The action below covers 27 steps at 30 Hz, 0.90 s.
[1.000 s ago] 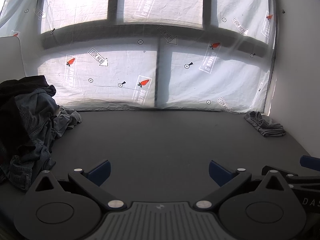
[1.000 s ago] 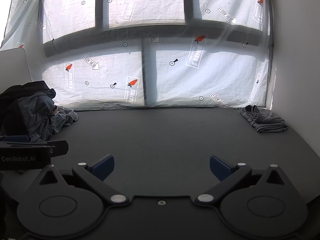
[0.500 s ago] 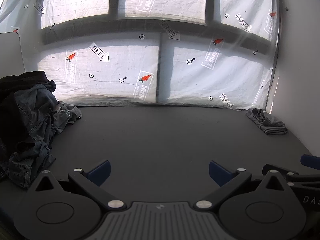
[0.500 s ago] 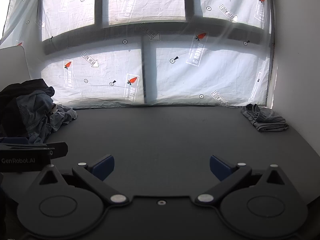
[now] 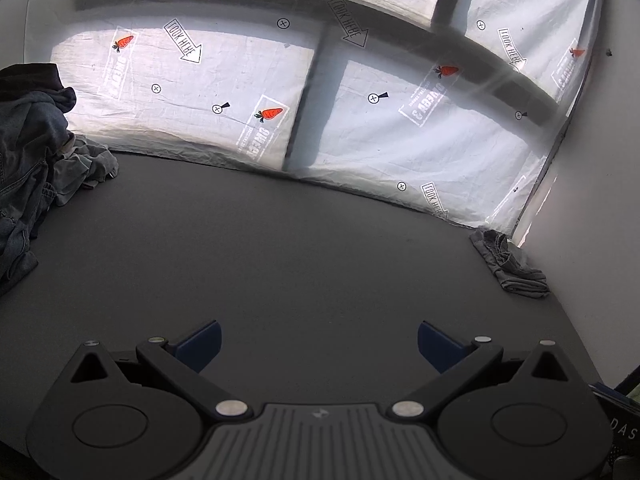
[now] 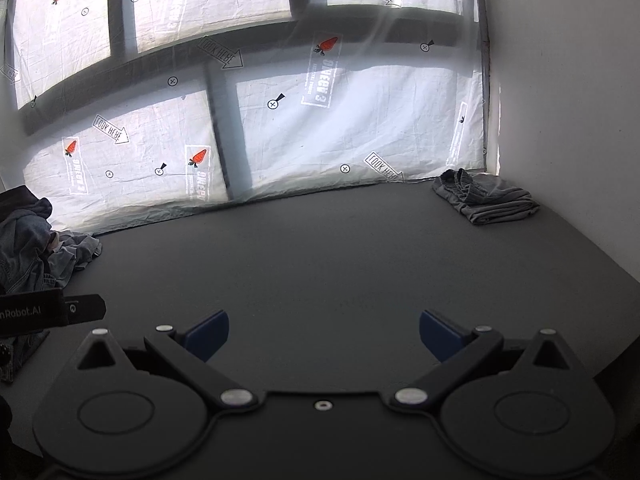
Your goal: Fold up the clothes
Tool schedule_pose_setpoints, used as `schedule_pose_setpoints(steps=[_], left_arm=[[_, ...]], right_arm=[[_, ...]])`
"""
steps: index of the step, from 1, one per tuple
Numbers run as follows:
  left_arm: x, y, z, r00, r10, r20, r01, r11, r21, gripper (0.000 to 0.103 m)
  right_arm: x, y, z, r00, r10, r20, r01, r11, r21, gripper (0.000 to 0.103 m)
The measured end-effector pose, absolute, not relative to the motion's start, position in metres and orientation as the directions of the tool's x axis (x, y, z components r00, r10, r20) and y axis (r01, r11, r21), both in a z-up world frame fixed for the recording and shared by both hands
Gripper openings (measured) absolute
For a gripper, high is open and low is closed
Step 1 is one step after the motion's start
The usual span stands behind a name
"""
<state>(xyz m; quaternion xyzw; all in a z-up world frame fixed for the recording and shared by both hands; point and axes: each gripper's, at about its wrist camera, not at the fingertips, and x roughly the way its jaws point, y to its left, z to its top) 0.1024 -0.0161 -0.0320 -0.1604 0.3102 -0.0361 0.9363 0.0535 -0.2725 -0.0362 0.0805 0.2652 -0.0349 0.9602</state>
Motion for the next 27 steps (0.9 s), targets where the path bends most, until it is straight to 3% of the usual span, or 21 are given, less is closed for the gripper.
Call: schedule_pose_setpoints(steps=[4, 8, 10, 15, 18, 25, 27], left_arm=[[0.136, -0.024, -0.019, 0.819, -0.143, -0.556, -0.068, 0.937, -0.342, 0.103], [0.177, -0.027, -0.014, 0.785, -0.072, -0.615, -0.133, 0.951, -0.281, 0.103], [0.193, -0.02, -0.016, 0.767, -0.07, -0.638, -0.17, 0.936, -0.307, 0.102], [0.208, 0.019, -0.007, 0.79, -0.019, -0.613, -0.245, 0.906, -0.344, 0.1], [0.219, 0.056, 0.0, 0.796, 0.05, -0.603, -0.298, 0.899, -0.319, 0.094], [0.247, 0.194, 0.017, 0.831, 0.264, -0.49, -0.474, 0.797, -0.374, 0.092], [0.257, 0.242, 0.022, 0.815, 0.358, -0.455, -0.541, 0.752, -0.377, 0.081]], right_arm=[[0.113, -0.301, -0.048, 0.838, -0.023, -0.546, 0.152, 0.969, 0.193, 0.103], [0.17, -0.307, -0.049, 0.844, -0.019, -0.536, 0.115, 0.983, 0.146, 0.103], [0.199, -0.305, -0.046, 0.857, -0.004, -0.514, 0.076, 0.99, 0.119, 0.103], [0.26, -0.285, -0.043, 0.853, 0.024, -0.521, 0.03, 0.995, 0.095, 0.103], [0.282, -0.26, -0.038, 0.848, 0.071, -0.525, -0.02, 0.995, 0.102, 0.103], [0.31, -0.167, -0.03, 0.841, 0.123, -0.526, -0.104, 0.992, 0.065, 0.103], [0.32, -0.135, -0.029, 0.83, 0.144, -0.539, -0.12, 0.99, 0.079, 0.103]])
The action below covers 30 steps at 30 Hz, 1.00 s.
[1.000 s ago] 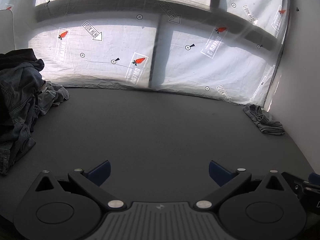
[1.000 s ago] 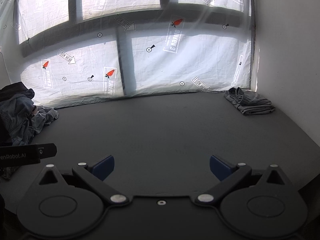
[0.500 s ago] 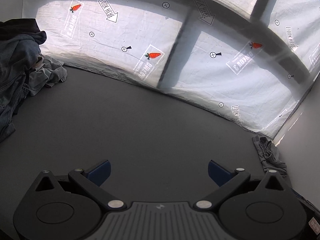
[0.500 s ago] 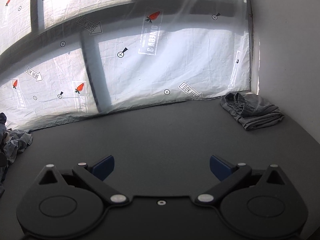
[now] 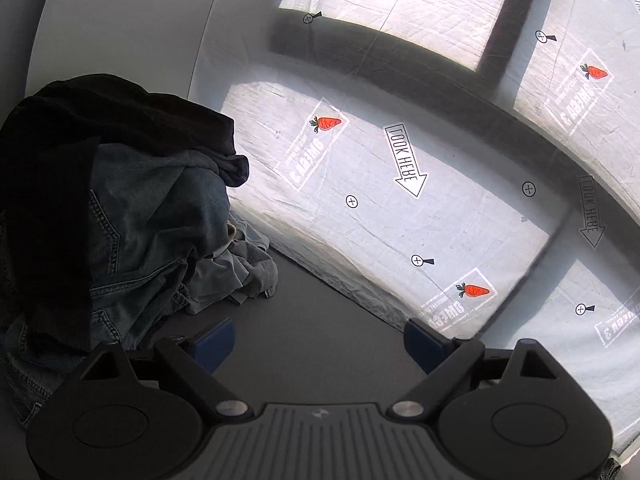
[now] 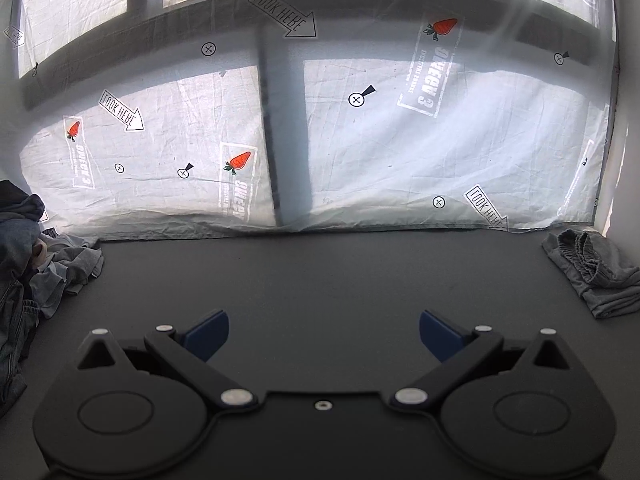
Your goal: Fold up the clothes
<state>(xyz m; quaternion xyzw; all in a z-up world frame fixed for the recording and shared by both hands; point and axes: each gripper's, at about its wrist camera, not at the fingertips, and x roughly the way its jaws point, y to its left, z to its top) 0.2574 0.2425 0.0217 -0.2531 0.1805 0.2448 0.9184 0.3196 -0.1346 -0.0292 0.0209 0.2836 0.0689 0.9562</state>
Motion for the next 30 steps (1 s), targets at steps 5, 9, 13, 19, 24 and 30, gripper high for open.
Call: schedule_pose_setpoints(steps=[5, 9, 13, 19, 24, 30], left_arm=[[0.271, 0.366, 0.033, 0.734, 0.573, -0.365, -0.677, 0.572, -0.464, 0.052], [0.272, 0.439, 0.036, 0.641, 0.684, -0.349, -0.739, 0.426, -0.522, 0.032], [0.273, 0.487, 0.031, 0.561, 0.734, -0.383, -0.771, 0.295, -0.564, 0.058], [0.282, 0.527, 0.041, 0.585, 0.752, -0.302, -0.722, 0.314, -0.617, 0.081], [0.305, 0.535, 0.073, 0.557, 0.789, -0.258, -0.761, 0.362, -0.538, 0.006], [0.321, 0.442, 0.169, 0.707, 0.706, 0.034, -0.656, 0.674, -0.34, 0.005]], right_arm=[[0.333, -0.064, -0.027, 0.816, 0.162, -0.555, -0.202, 0.979, -0.011, 0.103], [0.351, -0.017, -0.037, 0.779, 0.138, -0.612, -0.234, 0.969, -0.079, 0.103], [0.362, 0.018, -0.041, 0.76, 0.155, -0.632, -0.268, 0.959, -0.087, 0.103], [0.367, 0.052, -0.048, 0.73, 0.182, -0.659, -0.355, 0.925, -0.138, 0.103], [0.373, 0.052, -0.052, 0.713, 0.197, -0.673, -0.376, 0.918, -0.13, 0.103], [0.374, 0.025, -0.045, 0.746, 0.212, -0.631, -0.335, 0.939, -0.081, 0.103]])
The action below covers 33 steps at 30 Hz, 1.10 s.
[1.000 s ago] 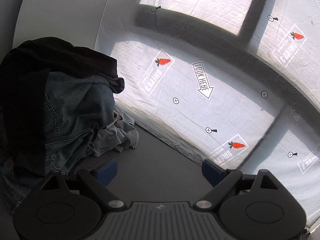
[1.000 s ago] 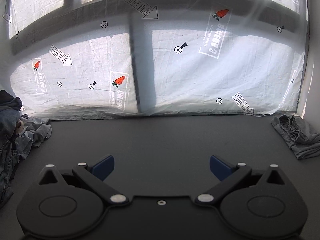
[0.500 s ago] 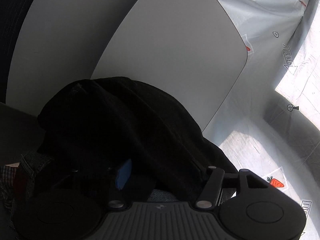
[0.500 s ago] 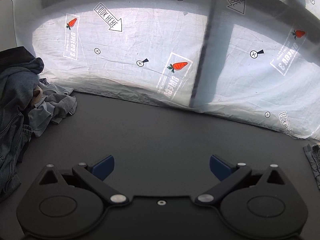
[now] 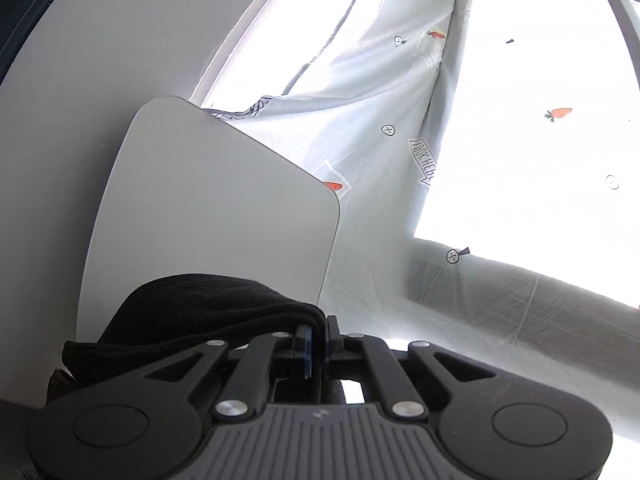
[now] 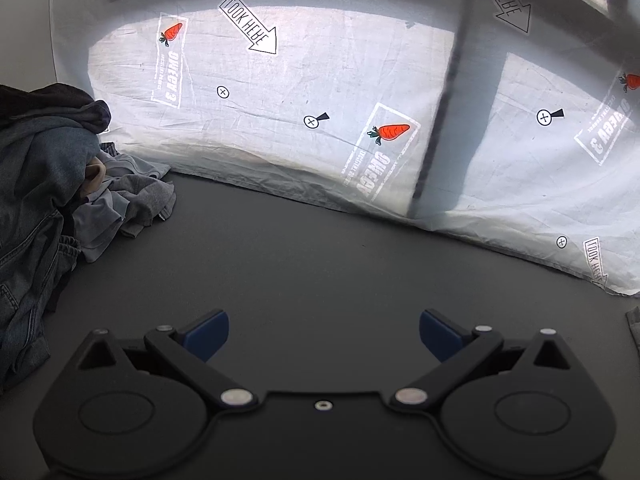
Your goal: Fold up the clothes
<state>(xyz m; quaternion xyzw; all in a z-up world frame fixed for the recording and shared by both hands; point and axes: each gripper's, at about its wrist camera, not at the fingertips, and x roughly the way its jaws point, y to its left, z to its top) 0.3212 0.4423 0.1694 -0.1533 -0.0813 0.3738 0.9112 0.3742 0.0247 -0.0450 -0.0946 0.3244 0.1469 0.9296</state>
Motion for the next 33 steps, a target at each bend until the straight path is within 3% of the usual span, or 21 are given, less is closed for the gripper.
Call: schedule_pose_setpoints(steps=[6, 10, 13, 15, 18, 20, 23, 25, 27, 30, 33], left_arm=[[0.381, 0.274, 0.231, 0.922, 0.359, 0.146, -0.32, 0.918, -0.235, 0.005], [0.409, 0.142, 0.228, 0.986, 0.117, 0.122, -0.083, 0.963, -0.257, 0.005], [0.408, 0.02, 0.211, 0.994, -0.075, 0.076, 0.092, 0.96, -0.264, 0.006], [0.404, -0.051, 0.194, 0.957, -0.286, 0.038, 0.284, 0.911, -0.298, 0.007], [0.418, -0.158, 0.144, 0.754, -0.644, -0.129, 0.53, 0.712, -0.46, 0.026], [0.422, -0.212, 0.099, 0.602, -0.753, -0.266, 0.515, 0.621, -0.591, 0.048], [0.404, -0.245, 0.037, 0.45, -0.799, -0.399, 0.492, 0.595, -0.635, 0.048], [0.387, -0.237, 0.015, 0.438, -0.768, -0.468, 0.511, 0.64, -0.574, 0.05], [0.374, -0.215, 0.002, 0.462, -0.721, -0.517, 0.52, 0.692, -0.5, 0.059], [0.364, -0.156, -0.016, 0.584, -0.573, -0.576, 0.408, 0.82, -0.401, 0.07], [0.366, -0.091, -0.037, 0.678, -0.341, -0.652, 0.201, 0.938, -0.281, 0.07]], right_arm=[[0.37, -0.037, -0.033, 0.791, 0.225, -0.569, -0.253, 0.967, 0.031, 0.103], [0.35, -0.108, -0.019, 0.848, 0.172, -0.501, -0.167, 0.984, 0.055, 0.103], [0.325, -0.173, -0.017, 0.88, 0.057, -0.472, -0.058, 0.998, 0.012, 0.103], [0.309, -0.217, -0.021, 0.875, -0.032, -0.483, 0.025, 0.999, -0.02, 0.103], [0.289, -0.285, -0.036, 0.835, -0.156, -0.527, 0.151, 0.987, -0.053, 0.103], [0.28, -0.323, -0.049, 0.791, -0.216, -0.572, 0.215, 0.974, -0.07, 0.103], [0.274, -0.36, -0.063, 0.74, -0.273, -0.615, 0.263, 0.959, -0.11, 0.103], [0.271, -0.377, -0.071, 0.715, -0.31, -0.627, 0.293, 0.947, -0.134, 0.103], [0.274, -0.387, -0.082, 0.692, -0.333, -0.641, 0.331, 0.935, -0.129, 0.103], [0.296, -0.395, -0.102, 0.653, -0.318, -0.688, 0.368, 0.926, -0.078, 0.103], [0.33, -0.38, -0.111, 0.671, -0.266, -0.692, 0.314, 0.948, -0.06, 0.103]])
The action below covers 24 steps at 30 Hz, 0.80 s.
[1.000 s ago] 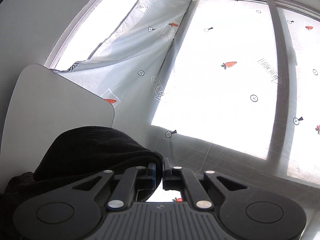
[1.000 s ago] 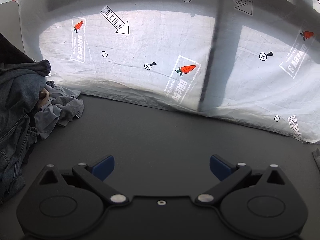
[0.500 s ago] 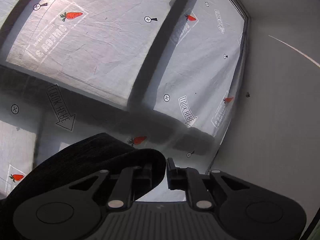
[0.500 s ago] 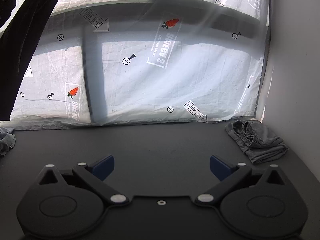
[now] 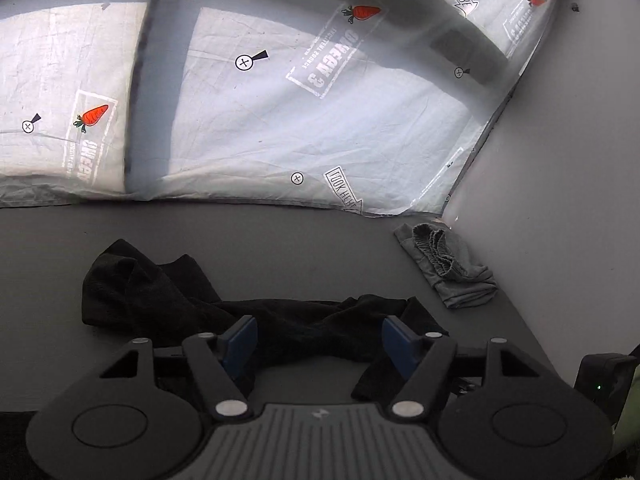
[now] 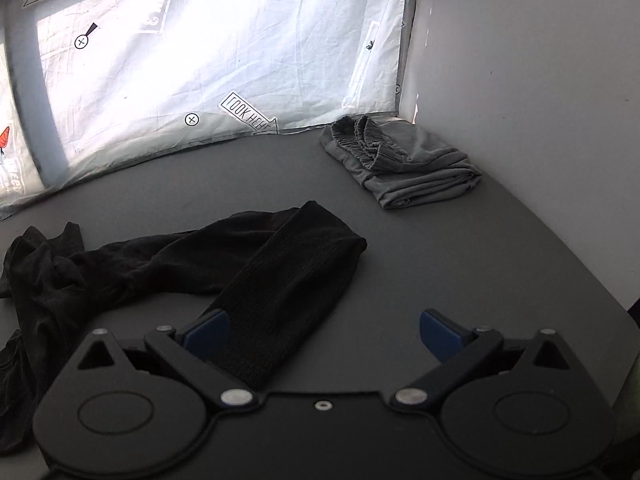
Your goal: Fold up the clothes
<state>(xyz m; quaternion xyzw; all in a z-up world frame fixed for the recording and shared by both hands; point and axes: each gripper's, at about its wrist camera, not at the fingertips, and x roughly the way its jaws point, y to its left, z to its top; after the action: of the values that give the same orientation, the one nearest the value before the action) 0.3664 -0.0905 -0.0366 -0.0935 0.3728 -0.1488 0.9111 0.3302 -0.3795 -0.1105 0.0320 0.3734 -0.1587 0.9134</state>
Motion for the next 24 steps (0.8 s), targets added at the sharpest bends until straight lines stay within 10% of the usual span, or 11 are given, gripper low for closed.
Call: schedule_pose_setpoints(steps=[4, 9, 14, 24], left_arm=[[0.364, -0.008, -0.063, 0.666, -0.039, -0.745, -0.086, 0.988, -0.129, 0.07], [0.347, 0.068, -0.082, 0.617, 0.028, -0.786, -0.309, 0.928, -0.209, 0.07], [0.341, 0.096, -0.092, 0.609, 0.038, -0.792, -0.385, 0.888, -0.253, 0.07], [0.338, 0.103, -0.088, 0.622, 0.037, -0.782, -0.373, 0.892, -0.255, 0.071]], right_arm=[[0.371, -0.325, -0.107, 0.739, -0.139, -0.66, 0.08, 0.99, -0.119, 0.103], [0.395, -0.263, -0.111, 0.701, 0.125, -0.702, -0.142, 0.989, 0.034, 0.1], [0.402, -0.207, -0.163, 0.413, 0.36, -0.836, -0.275, 0.925, 0.262, 0.061], [0.404, -0.151, -0.202, 0.325, 0.277, -0.904, -0.372, 0.917, 0.148, 0.05]])
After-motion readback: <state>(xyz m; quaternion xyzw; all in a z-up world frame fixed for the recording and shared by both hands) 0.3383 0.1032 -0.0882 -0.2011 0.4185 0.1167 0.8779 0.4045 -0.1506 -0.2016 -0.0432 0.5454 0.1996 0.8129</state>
